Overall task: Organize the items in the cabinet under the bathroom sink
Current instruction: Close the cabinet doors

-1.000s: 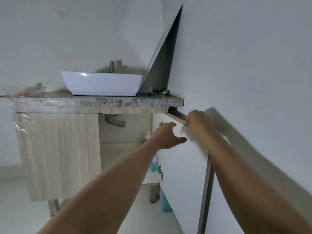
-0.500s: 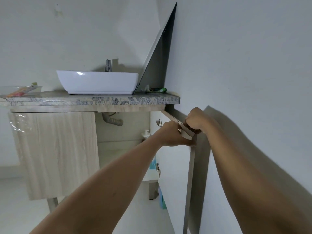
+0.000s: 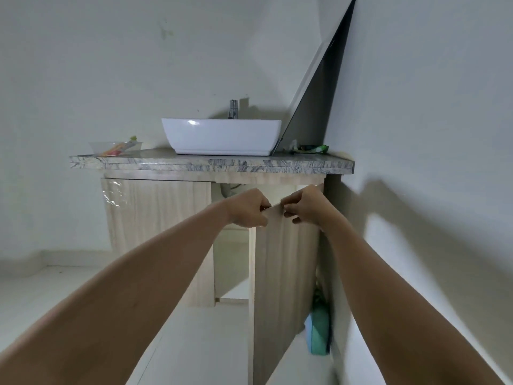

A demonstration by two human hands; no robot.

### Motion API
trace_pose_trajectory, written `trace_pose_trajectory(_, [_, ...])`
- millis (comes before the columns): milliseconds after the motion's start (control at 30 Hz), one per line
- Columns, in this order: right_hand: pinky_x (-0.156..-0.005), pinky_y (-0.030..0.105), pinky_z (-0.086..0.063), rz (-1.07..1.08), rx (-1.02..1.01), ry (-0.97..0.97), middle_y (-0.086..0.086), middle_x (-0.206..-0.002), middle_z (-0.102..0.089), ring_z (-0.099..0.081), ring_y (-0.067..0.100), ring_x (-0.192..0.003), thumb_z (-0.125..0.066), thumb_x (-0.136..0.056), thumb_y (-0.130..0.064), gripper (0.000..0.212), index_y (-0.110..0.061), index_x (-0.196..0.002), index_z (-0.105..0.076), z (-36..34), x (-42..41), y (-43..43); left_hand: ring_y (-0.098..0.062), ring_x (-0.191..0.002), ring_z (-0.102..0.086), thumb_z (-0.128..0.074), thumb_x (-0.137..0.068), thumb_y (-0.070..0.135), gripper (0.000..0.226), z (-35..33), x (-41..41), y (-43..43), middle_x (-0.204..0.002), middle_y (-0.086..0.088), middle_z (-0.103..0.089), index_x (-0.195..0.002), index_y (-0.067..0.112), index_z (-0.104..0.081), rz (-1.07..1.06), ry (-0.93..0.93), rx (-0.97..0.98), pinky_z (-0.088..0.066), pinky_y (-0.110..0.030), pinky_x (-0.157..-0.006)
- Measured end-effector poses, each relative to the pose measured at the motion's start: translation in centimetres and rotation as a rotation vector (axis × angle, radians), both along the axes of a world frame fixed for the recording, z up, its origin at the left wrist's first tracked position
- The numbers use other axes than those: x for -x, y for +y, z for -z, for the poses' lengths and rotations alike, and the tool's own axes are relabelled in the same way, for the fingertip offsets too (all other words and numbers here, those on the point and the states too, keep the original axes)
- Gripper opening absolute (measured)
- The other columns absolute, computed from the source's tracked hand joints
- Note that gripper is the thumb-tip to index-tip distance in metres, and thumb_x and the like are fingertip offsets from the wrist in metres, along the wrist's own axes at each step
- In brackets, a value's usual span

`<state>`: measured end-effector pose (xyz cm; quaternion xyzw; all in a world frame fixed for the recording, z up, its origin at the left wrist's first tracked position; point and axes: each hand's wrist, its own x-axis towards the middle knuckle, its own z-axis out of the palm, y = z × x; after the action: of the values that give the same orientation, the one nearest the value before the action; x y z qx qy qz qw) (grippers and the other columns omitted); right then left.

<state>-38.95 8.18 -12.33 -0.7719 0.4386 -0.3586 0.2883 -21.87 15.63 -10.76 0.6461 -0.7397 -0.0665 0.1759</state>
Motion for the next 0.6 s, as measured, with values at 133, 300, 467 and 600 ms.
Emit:
trace_pose_trajectory(133, [-0.081,0.018,-0.047,-0.011,0.236,0.129,0.007,-0.133,-0.057,-0.060,0.011,-0.091,-0.053,-0.097,-0.008,0.035,-0.010,-0.130,-0.065,2.0,-5.2,-1.9,-0.028,-0.094,-0.065,-0.046,-0.082,-0.005,0.039,1.7,-4.7,-1.0,-0.102,-0.005,-0.065,-0.112,0.007,-0.069,-0.134,-0.011,0.173,-0.052,-0.027,-0.068])
trace_pose_trajectory(300, [-0.104,0.050,-0.044,0.015,0.366,0.316,-0.002,-0.146,-0.031,-0.049,0.026,-0.128,-0.055,-0.093,-0.008,0.059,-0.026,-0.148,-0.043,4.9,-11.2,-4.7,-0.028,-0.125,-0.039,-0.055,-0.092,0.007,0.041,6.0,-7.7,-2.2,-0.137,-0.006,-0.042,-0.132,0.014,-0.057,-0.380,-0.467,0.519,-0.038,-0.039,-0.101])
trace_pose_trajectory(467, [-0.107,0.062,-0.034,0.106,0.440,0.479,-0.007,-0.154,-0.016,-0.026,0.022,-0.141,-0.058,-0.093,-0.013,0.071,-0.032,-0.153,-0.026,5.5,-14.4,-7.9,-0.036,-0.152,0.013,-0.051,-0.096,0.038,0.087,10.3,-10.0,-6.4,-0.165,-0.017,0.014,-0.157,-0.001,-0.002,-0.455,-0.467,0.266,-0.004,-0.050,-0.125])
trace_pose_trajectory(600, [-0.110,0.069,-0.026,0.130,0.504,0.533,-0.004,-0.161,-0.004,-0.009,0.026,-0.148,-0.061,-0.092,-0.017,0.075,-0.029,-0.154,-0.021,6.7,-16.2,-10.9,-0.032,-0.149,0.025,-0.055,-0.093,0.041,0.100,11.6,-12.0,-10.0,-0.159,-0.015,0.034,-0.155,-0.001,0.010,-0.449,-0.451,0.171,0.001,-0.050,-0.125])
